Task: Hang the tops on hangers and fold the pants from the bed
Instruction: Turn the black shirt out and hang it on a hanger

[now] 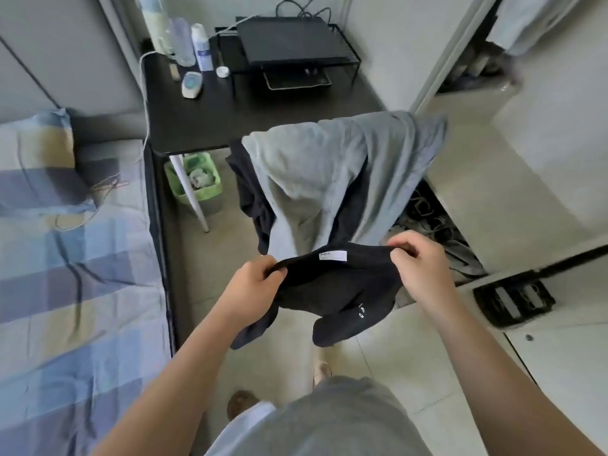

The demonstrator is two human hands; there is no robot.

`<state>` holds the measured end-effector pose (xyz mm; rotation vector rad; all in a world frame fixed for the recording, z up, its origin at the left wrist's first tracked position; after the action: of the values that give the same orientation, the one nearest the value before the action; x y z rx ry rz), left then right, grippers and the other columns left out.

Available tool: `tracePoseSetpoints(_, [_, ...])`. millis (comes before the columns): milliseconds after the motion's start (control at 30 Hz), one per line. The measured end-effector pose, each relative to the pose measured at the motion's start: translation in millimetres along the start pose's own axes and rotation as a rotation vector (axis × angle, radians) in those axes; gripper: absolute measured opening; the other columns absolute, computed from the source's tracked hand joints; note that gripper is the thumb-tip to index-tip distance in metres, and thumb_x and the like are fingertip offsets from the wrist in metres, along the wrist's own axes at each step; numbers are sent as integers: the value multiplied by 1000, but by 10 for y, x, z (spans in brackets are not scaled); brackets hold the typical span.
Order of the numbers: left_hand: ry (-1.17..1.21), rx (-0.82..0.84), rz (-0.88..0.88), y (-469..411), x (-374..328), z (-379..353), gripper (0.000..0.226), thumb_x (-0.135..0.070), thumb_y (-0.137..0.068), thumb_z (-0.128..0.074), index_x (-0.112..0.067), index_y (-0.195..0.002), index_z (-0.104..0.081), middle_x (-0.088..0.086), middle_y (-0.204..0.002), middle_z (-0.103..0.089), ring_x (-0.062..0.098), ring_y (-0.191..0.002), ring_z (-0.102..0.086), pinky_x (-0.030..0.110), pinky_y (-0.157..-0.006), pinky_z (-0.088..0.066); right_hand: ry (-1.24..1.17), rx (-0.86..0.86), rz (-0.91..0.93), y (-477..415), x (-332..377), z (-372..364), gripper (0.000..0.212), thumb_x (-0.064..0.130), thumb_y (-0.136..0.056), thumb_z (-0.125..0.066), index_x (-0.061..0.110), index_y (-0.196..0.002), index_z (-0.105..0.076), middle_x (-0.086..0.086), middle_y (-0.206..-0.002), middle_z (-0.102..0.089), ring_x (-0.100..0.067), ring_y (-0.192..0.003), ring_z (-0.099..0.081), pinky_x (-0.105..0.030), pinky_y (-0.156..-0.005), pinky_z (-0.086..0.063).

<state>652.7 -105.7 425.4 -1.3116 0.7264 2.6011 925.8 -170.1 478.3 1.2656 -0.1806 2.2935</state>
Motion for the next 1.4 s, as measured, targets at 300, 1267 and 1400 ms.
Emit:
tracePoseSetpoints(300, [74,105,-226,-744,-1616,-820,32,-26,-100,-55,-6,-75,-52,-6,-59,-41,12,-56,-38,32,-60,-34,-119,-230,37,-607,-318,1428,28,8,-77,-55,32,-76,-68,26,-77,-68,6,-73,-61,-4,-63,-40])
tracePoseSetpoints(1267, [337,-14,-1036,-2594,-7555,-409,41,-29,-100,-55,10,-87,-53,6,-72,-44,18,-65,-43,30,-61,-35,-304,-886,585,-3255,2477,5177,29,7,-84,-50,27,-78,-69,18,-67,-65,-1,-63,-57,-17,-60,-44])
tracePoseSetpoints(1400, [373,4,-1135,-2737,-8313,-150,39,-28,-100,-55,6,-81,-55,5,-72,-44,19,-64,-43,27,-55,-36,-175,-992,642,-3428,3094,5679,25,8,-85,-49,25,-80,-67,12,-75,-66,-7,-72,-61,-21,-64,-45])
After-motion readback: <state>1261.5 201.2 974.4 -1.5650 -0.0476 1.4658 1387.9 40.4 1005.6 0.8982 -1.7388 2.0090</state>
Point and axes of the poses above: each hand's wrist, its own y-axis away from the middle knuckle, its own z-axis out of the back of the hand, x = y × z, the point moved 4 cm from there along -y, towards the middle knuckle
